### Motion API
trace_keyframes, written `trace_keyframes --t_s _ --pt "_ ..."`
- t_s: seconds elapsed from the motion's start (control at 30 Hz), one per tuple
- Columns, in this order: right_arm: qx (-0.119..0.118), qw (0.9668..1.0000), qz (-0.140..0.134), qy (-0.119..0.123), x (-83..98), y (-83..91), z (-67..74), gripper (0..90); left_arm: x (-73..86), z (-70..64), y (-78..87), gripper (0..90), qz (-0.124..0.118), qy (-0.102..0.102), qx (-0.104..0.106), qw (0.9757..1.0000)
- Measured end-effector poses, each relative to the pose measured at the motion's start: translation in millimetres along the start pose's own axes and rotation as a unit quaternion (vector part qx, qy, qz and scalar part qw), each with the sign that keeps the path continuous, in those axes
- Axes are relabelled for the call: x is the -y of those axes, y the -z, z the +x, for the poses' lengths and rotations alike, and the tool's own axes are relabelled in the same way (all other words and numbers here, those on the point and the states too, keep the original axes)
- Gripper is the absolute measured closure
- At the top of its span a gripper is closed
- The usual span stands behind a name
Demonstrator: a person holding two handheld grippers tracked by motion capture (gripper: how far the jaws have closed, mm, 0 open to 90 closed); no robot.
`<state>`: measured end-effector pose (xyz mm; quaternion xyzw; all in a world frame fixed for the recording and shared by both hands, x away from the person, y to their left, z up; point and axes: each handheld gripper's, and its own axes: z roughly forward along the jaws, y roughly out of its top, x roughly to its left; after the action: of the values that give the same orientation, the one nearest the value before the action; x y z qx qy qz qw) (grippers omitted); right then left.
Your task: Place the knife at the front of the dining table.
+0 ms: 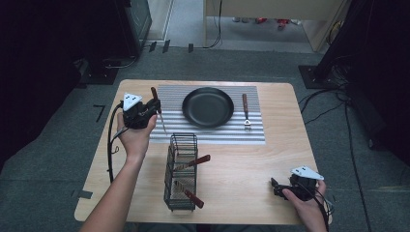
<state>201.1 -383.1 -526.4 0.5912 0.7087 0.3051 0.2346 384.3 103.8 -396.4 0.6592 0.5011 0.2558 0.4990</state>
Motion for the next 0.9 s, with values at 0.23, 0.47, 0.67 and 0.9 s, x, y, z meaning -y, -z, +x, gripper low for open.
trace_keyframes --t_s 0.23,0.47,0.67,0.9 --pt "0.0 1.0 0.0 0.0 0.0 0.0 0.0 0.0 7.6 1.2 -21.0 77.0 0.029 -0.002 -0.009 0.9995" --pt "-0.004 1.0 0.0 0.004 -0.8 -0.8 -0.2 0.0 4.9 7.1 -50.3 77.1 0.034 0.015 -0.019 0.9991" --pt "-0.005 1.0 0.0 0.004 -0.9 -1.0 -0.3 0.0 2.7 16.0 -79.4 77.0 0.055 0.033 -0.026 0.9976" --pt "-0.006 1.0 0.0 0.005 -1.1 -1.2 -0.5 0.0 1.6 25.6 -113.1 76.8 0.089 0.038 -0.044 0.9943"
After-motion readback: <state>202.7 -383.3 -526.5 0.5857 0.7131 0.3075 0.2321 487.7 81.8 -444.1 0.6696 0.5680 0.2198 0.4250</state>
